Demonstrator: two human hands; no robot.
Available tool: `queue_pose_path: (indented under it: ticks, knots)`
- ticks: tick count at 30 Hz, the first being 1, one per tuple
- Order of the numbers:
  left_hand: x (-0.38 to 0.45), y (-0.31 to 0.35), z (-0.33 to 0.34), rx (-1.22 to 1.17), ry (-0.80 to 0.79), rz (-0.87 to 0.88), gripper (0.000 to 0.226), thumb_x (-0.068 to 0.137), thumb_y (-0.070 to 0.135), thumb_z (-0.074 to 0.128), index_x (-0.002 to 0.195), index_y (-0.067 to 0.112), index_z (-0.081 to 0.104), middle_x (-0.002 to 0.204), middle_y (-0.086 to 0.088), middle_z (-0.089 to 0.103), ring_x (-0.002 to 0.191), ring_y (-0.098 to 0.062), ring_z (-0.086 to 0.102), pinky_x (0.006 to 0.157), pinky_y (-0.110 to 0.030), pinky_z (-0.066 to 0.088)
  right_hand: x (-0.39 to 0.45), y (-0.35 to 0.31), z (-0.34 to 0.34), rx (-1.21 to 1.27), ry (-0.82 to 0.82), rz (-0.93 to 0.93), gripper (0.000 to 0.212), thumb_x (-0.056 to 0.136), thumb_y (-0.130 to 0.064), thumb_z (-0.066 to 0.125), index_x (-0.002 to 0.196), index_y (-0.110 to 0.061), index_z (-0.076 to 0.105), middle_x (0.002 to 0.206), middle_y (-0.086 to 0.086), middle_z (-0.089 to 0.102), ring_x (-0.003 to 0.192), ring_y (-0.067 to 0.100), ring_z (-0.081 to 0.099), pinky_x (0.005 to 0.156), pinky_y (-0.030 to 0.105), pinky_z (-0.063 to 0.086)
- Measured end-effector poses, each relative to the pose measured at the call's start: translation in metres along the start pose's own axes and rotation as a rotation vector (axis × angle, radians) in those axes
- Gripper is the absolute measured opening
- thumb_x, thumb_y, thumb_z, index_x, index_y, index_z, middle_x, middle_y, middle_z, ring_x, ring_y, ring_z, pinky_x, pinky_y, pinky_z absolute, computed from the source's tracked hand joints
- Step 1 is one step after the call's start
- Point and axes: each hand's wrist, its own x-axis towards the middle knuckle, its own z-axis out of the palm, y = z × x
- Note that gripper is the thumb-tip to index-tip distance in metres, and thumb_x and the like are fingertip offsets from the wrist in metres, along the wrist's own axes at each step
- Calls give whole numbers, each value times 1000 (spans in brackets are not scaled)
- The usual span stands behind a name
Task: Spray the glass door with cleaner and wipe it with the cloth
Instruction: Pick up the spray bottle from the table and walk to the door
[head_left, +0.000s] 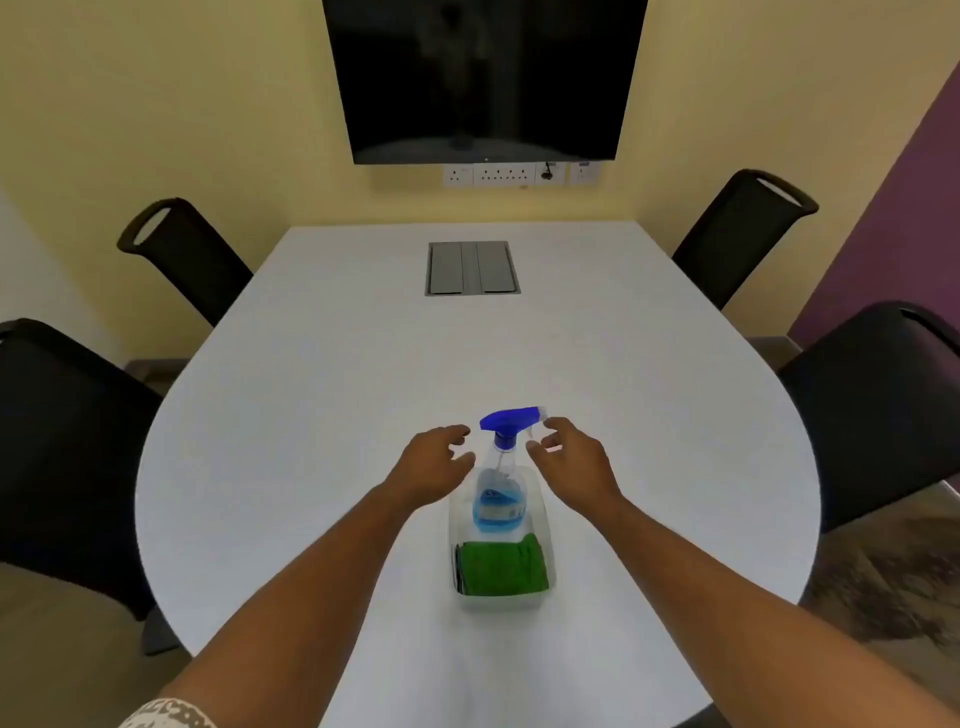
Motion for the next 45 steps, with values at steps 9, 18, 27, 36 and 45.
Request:
queue_pose_path:
  ticks: [9, 18, 27, 36, 45]
  knots:
    - [23, -5, 37, -109, -115, -20, 65, 94, 22, 67, 154, 15, 40, 158, -5, 45, 143, -24, 45, 115, -37, 40, 12, -7, 42, 169, -13, 117, 71, 85, -44, 73, 143, -16, 42, 145, 8, 52, 129, 28, 54, 103, 40, 48]
    - [35, -24, 66, -302, -121, -25, 50, 94, 27, 70, 139, 16, 54, 137, 0, 63, 127, -18, 58, 101, -26, 45, 22, -15, 76, 236, 113, 210, 63, 87, -45, 69, 135, -15, 42, 130, 7, 60, 119, 27, 59, 94, 35, 49]
    - [45, -38, 66, -272, -177, 61, 68, 92, 38, 71, 151, 19, 44, 151, 0, 54, 137, -22, 53, 111, -37, 46, 20, -23, 68, 259, 234, 216, 54, 92, -37, 66, 133, -13, 40, 98, -1, 60, 91, 19, 64, 76, 25, 51]
    - [56, 4, 56, -332, -280, 266, 63, 88, 35, 76, 143, 20, 50, 141, 0, 60, 117, -16, 61, 102, -34, 53, 7, -40, -10, 278, 407, 167, 55, 93, -39, 65, 136, -18, 39, 108, -1, 57, 99, 18, 59, 82, 28, 52]
    - [36, 97, 97, -241, -347, 502, 56, 94, 48, 64, 141, 20, 53, 140, 2, 63, 118, -18, 64, 85, -12, 46, -36, -5, -94, 208, 567, 209, 58, 91, -49, 61, 137, -20, 40, 112, -3, 56, 100, 18, 57, 79, 28, 48]
